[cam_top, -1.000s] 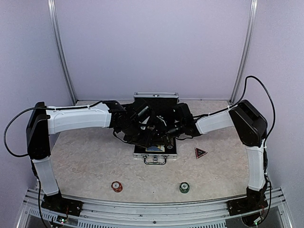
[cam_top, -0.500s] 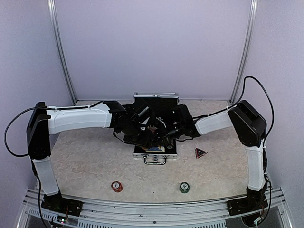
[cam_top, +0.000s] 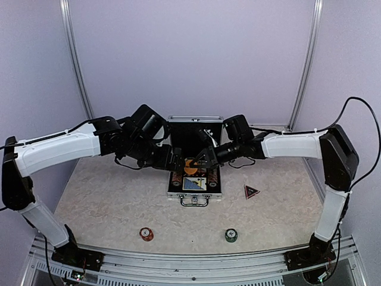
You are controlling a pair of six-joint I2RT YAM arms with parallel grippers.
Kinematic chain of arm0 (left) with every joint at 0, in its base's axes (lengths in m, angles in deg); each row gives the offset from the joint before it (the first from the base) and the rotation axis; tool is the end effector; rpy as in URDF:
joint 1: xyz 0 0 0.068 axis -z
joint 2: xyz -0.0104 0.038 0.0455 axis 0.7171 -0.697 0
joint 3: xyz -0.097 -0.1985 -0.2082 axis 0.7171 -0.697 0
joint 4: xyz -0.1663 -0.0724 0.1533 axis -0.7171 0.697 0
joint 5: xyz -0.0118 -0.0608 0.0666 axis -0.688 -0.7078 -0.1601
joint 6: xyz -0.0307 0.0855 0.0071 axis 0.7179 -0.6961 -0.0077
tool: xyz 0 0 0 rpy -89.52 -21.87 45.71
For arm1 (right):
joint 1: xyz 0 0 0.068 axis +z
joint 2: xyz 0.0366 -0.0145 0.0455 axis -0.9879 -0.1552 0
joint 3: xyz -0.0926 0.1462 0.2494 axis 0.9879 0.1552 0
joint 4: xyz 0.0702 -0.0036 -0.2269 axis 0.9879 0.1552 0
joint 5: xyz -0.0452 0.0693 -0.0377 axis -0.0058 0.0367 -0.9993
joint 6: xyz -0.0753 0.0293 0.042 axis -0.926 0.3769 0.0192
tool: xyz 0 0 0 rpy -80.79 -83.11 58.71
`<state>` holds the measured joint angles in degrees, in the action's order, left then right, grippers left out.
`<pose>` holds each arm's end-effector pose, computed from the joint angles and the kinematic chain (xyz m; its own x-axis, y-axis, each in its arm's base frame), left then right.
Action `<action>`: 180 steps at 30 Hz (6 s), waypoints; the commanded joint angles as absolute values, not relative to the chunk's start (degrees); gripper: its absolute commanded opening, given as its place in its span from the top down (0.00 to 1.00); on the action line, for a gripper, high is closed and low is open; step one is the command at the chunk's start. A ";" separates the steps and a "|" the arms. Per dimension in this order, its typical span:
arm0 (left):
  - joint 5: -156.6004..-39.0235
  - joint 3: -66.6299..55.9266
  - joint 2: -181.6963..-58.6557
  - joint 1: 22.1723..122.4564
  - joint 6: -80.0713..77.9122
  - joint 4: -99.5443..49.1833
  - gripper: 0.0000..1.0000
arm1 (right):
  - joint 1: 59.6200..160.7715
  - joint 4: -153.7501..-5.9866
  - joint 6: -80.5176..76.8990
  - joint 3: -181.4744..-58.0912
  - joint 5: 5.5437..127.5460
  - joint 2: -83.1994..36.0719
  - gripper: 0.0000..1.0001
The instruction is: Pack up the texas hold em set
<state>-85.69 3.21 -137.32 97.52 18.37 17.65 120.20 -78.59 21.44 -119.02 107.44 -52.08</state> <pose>0.2241 -0.2749 0.2992 -0.8121 0.1986 -0.5487 0.3957 0.8785 -0.2677 0.2999 0.3228 0.2402 -0.8434 -0.2584 -0.4710 -0.5338 0.3045 0.7889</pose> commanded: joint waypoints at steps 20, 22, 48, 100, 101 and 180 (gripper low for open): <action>-86.99 -4.26 -123.80 92.12 20.38 11.00 0.01 | 114.65 -75.32 -11.34 -106.80 48.86 -18.23 1.00; -87.07 -4.50 -123.94 91.82 20.53 11.09 0.01 | 112.83 -78.44 -15.99 -108.30 46.22 -21.58 1.00; -83.80 -5.14 -123.37 89.41 19.78 13.43 0.01 | 94.88 -93.66 -76.36 -163.96 71.12 -88.42 1.00; -81.55 -4.56 -127.70 88.20 22.41 18.23 0.01 | 92.87 -90.62 -113.59 -181.49 92.55 -108.91 1.00; -81.52 -4.57 -127.73 88.18 22.41 18.15 0.01 | 93.05 -90.24 -114.15 -181.52 92.69 -108.93 1.00; -116.78 -2.77 -131.33 94.26 5.18 -32.17 0.01 | 94.18 -96.75 17.11 -98.89 127.21 -7.49 1.00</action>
